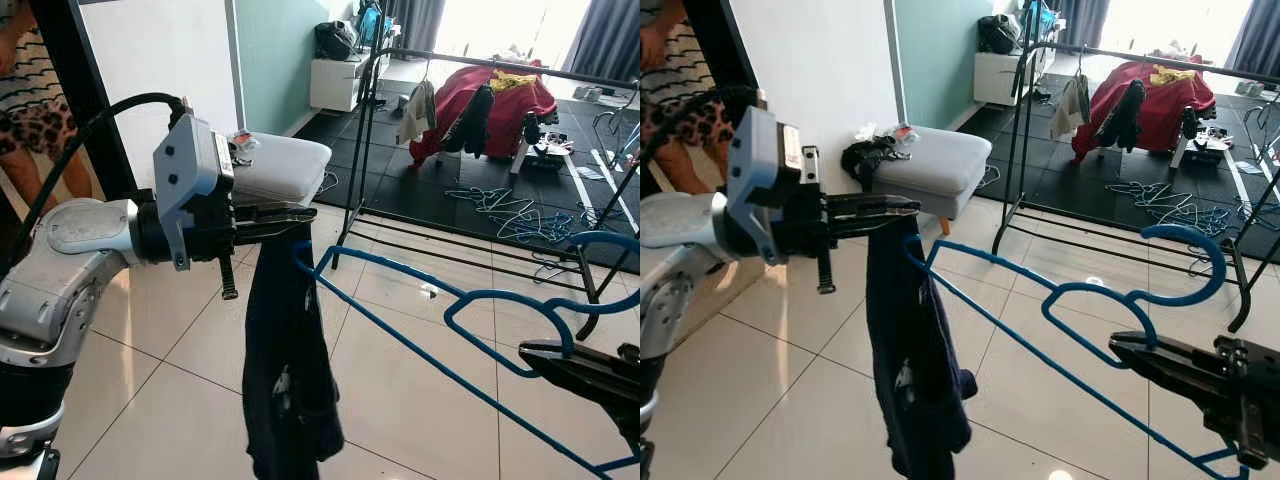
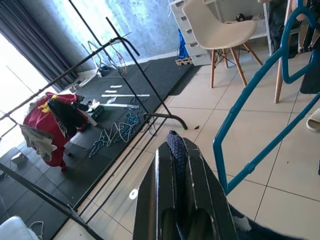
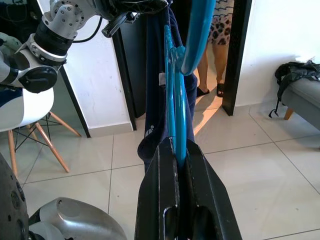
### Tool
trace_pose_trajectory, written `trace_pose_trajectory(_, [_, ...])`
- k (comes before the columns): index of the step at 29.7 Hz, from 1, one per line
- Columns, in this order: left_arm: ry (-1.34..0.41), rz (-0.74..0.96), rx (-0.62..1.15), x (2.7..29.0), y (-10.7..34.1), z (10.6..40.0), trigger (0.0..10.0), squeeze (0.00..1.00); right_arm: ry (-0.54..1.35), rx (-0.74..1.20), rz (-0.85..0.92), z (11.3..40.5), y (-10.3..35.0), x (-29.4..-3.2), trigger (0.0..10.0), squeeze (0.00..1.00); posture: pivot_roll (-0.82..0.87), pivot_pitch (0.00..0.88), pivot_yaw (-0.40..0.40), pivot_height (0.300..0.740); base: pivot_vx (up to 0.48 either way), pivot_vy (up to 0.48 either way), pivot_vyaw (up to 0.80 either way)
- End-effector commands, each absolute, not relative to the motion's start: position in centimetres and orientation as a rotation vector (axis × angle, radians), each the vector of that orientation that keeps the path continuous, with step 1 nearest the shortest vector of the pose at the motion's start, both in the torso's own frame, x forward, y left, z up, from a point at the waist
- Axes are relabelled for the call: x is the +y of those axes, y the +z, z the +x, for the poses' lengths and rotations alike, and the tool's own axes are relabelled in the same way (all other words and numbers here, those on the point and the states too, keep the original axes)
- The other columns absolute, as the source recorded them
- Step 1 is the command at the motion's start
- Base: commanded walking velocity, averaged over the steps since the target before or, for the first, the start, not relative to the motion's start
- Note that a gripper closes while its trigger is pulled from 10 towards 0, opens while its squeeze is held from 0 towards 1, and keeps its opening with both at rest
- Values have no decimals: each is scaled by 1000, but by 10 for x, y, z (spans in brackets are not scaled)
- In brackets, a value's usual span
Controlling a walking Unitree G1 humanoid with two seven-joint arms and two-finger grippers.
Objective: Hang hanger
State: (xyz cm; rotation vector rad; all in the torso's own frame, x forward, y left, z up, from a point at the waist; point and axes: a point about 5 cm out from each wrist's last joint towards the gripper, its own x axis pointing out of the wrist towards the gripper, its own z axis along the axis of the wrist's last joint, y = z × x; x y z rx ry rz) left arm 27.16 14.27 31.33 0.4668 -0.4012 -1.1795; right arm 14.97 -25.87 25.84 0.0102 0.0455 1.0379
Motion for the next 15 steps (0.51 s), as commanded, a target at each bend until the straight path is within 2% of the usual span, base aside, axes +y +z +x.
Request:
trace_pose_trajectory(1, [-1172,473,-458,144,326,267,10000,0,1046,50,1,151,258,-257,10000,0,-17,0,-17,740,0,0,0])
trace_pose_trajectory(7, [-1179,452,-465,142,328,266,10000,0,1045,55,-1,153,257,-257,10000,0,-16,0,-19,740,0,0,0])
trace_pose_trajectory(15, [-1235,316,-499,135,336,261,10000,0,1027,60,-23,160,254,-255,10000,0,-15,0,-22,740,0,0,0])
